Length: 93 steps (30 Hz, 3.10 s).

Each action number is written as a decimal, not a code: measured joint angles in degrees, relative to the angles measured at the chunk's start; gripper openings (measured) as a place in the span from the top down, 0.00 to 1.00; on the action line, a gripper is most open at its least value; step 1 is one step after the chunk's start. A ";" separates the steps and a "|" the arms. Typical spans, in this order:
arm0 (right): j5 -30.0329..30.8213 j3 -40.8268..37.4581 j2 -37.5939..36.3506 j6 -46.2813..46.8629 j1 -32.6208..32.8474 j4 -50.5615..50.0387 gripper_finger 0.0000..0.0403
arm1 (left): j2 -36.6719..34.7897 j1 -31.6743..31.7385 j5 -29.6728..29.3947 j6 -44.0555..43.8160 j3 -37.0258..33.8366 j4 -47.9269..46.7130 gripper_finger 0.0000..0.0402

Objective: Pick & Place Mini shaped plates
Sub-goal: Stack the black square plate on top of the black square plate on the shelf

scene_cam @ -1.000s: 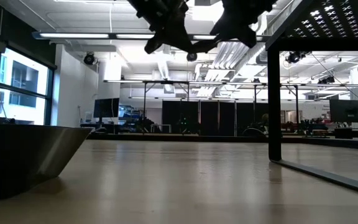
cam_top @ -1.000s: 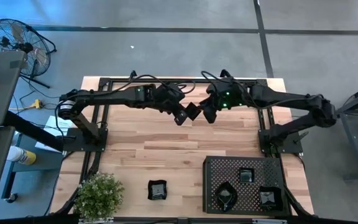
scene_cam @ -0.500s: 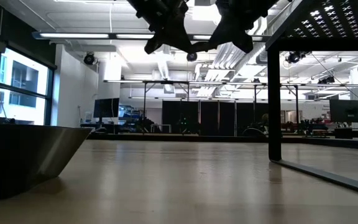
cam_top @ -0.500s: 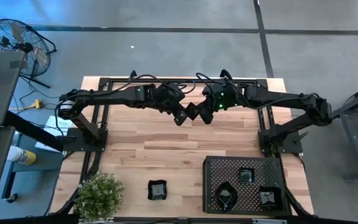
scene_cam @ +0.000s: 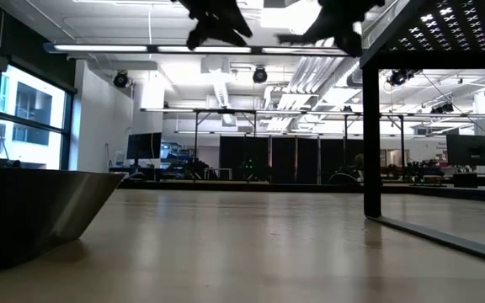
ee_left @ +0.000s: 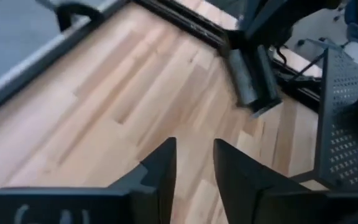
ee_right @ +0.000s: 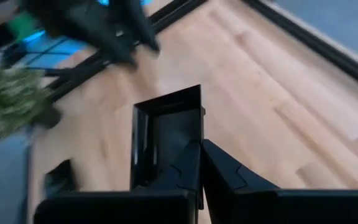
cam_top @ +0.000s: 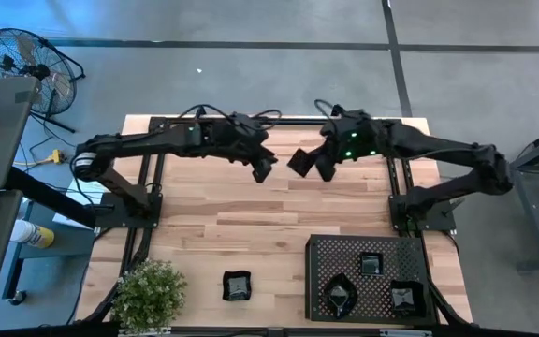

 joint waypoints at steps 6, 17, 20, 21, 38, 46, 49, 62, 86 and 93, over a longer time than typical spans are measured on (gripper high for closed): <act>-12.13 0.03 -6.78 -1.26 0.60 -11.03 0.99 | -4.93 -0.88 -0.75 4.30 -4.96 5.04 0.91; -13.76 0.01 -10.94 9.53 28.19 -27.58 0.99 | -9.86 -0.81 3.74 -1.23 -24.43 23.69 0.95; -13.47 0.01 -10.86 15.10 35.40 -28.34 0.99 | -9.88 -0.78 4.64 -1.51 -25.17 23.62 0.95; -13.08 -0.03 -10.86 16.84 37.29 -28.93 0.99 | -9.88 -0.78 4.93 -1.51 -25.24 23.77 0.95; -5.31 -10.80 -10.97 29.41 46.86 -20.04 0.96 | -9.93 -0.78 4.92 -1.10 -25.29 23.62 0.95; -5.36 -10.26 -10.99 30.02 48.96 -21.79 0.96 | -9.93 -0.78 5.40 -1.10 -25.29 22.88 0.95; -5.41 -10.26 -10.99 30.04 49.09 -22.72 0.96 | -9.93 -0.78 5.40 -0.74 -25.29 21.99 0.95; -10.35 -10.22 -10.99 28.42 48.87 -22.69 0.99 | -9.93 -0.78 6.30 0.21 -25.33 20.97 0.95; -13.49 -10.20 -10.99 27.37 46.69 -24.49 0.76 | -9.93 -0.80 8.42 2.34 -25.33 10.99 0.95; -13.41 -10.20 -10.88 24.34 46.71 -22.80 0.92 | -9.93 -2.58 9.39 7.94 -25.33 4.67 0.97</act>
